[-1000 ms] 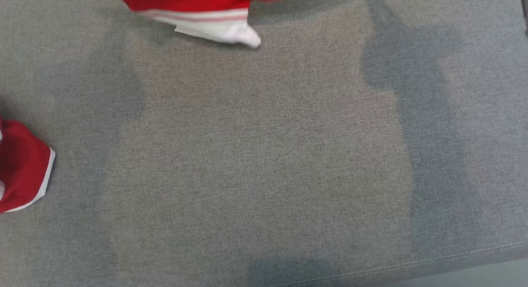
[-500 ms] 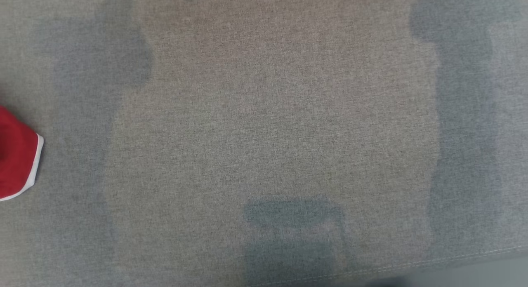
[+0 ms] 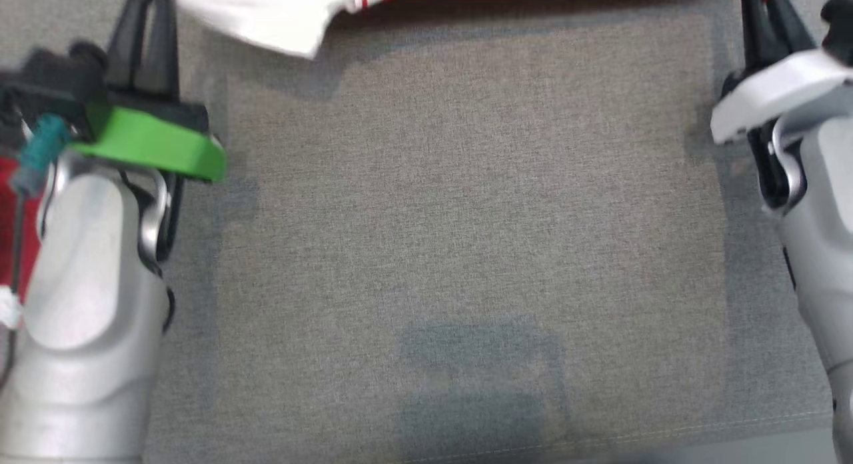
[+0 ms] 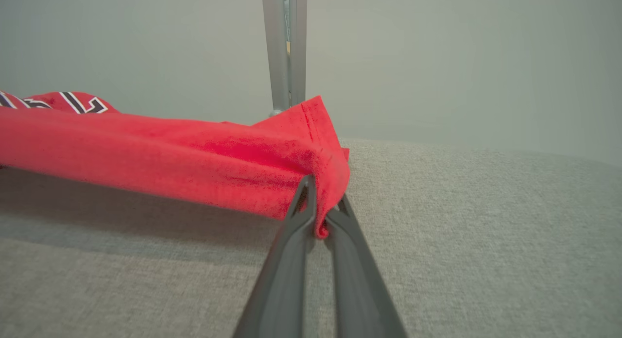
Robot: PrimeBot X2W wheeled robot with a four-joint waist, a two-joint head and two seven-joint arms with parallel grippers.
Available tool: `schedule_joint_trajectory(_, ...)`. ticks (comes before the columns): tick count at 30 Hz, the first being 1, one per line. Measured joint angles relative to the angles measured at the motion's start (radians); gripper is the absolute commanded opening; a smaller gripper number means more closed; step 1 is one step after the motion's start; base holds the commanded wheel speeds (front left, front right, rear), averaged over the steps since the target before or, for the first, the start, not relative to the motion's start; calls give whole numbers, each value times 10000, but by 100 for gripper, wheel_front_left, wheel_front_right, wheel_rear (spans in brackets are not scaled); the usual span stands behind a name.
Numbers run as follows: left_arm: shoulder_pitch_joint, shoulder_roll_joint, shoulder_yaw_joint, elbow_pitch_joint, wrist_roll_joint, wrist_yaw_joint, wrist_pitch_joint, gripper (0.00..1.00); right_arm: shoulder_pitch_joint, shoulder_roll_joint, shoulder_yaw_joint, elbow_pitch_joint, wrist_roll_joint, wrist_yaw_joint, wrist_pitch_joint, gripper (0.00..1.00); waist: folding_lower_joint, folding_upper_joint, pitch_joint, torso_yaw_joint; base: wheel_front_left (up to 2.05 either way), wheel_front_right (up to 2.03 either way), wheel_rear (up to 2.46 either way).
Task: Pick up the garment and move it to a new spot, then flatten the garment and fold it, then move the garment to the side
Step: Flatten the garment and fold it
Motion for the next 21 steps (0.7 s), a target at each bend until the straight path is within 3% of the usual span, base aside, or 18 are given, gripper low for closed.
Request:
schedule_joint_trajectory(2,1417,-384,288,73,96,-86,2,0,1237,-174,222,-100,627,4,0,0,0,0,-403,3,0,0,0)
schedule_joint_trajectory(10,4420,-1269,849,360,232,-203,2,0,3889,-263,792,-328,2219,4,0,0,-1,0,-1842,-66,0,0,0)
schedule_joint_trajectory(21,7331,-1829,1147,443,222,-245,2,0,6249,-437,1586,48,3183,4,0,0,-2,0,-3824,-142,0,0,0)
